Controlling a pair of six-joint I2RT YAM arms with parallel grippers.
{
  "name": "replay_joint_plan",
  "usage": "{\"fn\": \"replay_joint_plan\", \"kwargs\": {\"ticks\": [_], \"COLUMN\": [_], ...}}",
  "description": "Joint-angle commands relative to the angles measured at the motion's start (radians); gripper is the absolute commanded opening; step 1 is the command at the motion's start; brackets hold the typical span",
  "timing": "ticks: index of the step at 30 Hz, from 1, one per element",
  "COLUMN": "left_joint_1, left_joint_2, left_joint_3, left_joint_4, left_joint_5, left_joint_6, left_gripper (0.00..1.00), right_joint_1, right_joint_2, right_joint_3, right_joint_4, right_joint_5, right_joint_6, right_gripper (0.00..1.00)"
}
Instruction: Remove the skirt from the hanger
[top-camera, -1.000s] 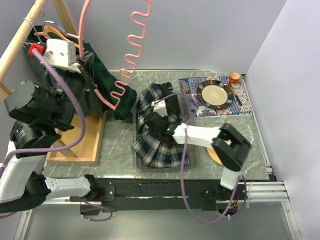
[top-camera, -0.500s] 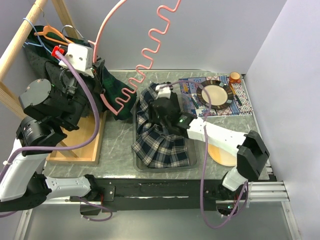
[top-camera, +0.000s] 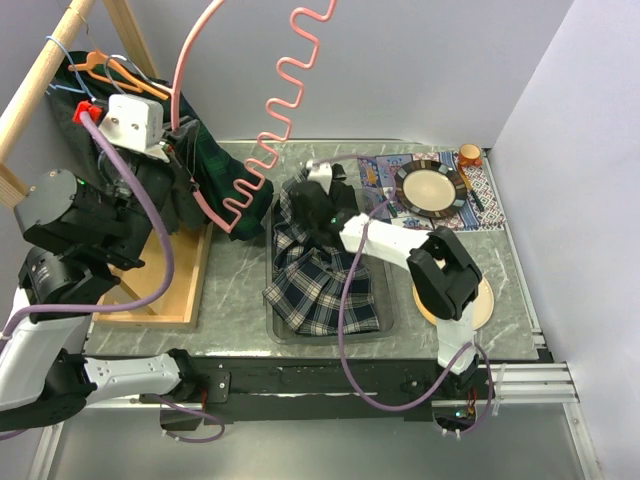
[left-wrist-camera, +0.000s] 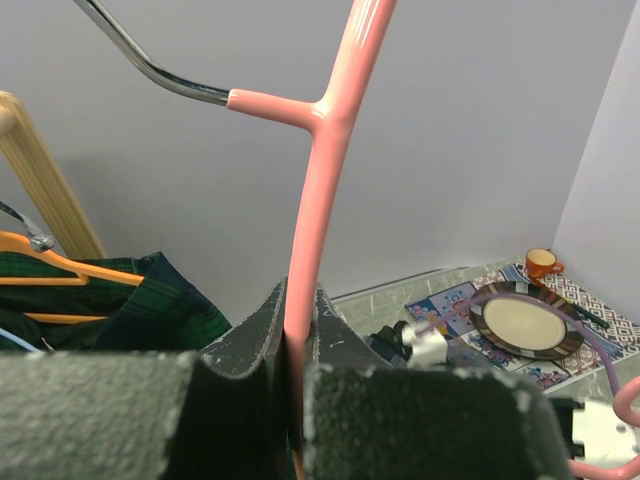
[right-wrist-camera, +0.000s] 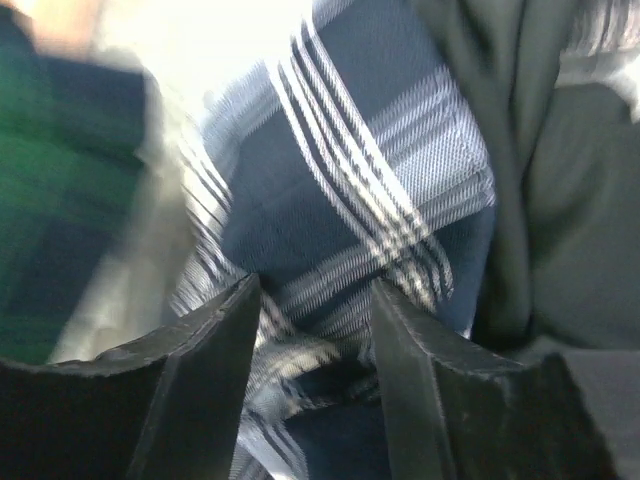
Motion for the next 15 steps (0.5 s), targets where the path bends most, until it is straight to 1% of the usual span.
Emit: {"fn": "replay_joint_plan", "kwargs": {"ticks": [1, 2, 4, 5, 7, 8, 10, 11, 15], "left_joint_1": [-0.002, -0.002, -0.002, -0.002, -0.002, -0.002, -0.002, -0.002, -0.002], "left_joint_2": [-0.032, -0.037, -0.038, -0.034, -0.024, -0.023, -0.028, -0.031, -0.023], "left_joint_3": [-0.053, -0.062, -0.059, -0.053, -0.028, -0.024, -0.025, -0.028, -0.015], "left_joint_4": [0.090, 0.112, 0.117, 0.103, 0.089, 0.083, 0.086, 0.090, 0.080], "left_joint_5": [-0.023, -0.022, -0.020, -0.023, -0.030, -0.039, -0.045, -0.051, -0.063], "left_joint_6": [-0.002, -0.003, -0.011, -0.012, -0.015, -0.014, -0.017, -0.017, -0.014], "left_gripper": [0.01, 0.01, 0.01, 0.01, 0.01, 0.01, 0.01, 0.01, 0.01], "right_joint_1": [0.024, 0.022, 0.022, 0.022, 0.024, 0.024, 0.025, 0.031, 0.066], "right_joint_2": [-0.047, -0.049, -0.049, -0.050, -0.064, -0.075, -0.125, -0.148, -0.283], "right_joint_3": [-0.129, -0.155, -0.159, -0.162, -0.178, -0.186, -0.214, -0.228, -0.326], "right_joint_4": [0.021, 0.050, 0.037, 0.033, 0.046, 0.053, 0.072, 0.075, 0.102], "right_joint_5": [0.040, 0.036, 0.039, 0.042, 0.025, 0.019, 0.002, -0.001, -0.013], "right_joint_6": [0.054, 0.053, 0.048, 0.042, 0.030, 0.017, 0.010, 0.001, -0.032], "right_gripper": [0.52, 0.49, 0.43, 0.35, 0.23, 0.13, 0.02, 0.00, 0.00]}}
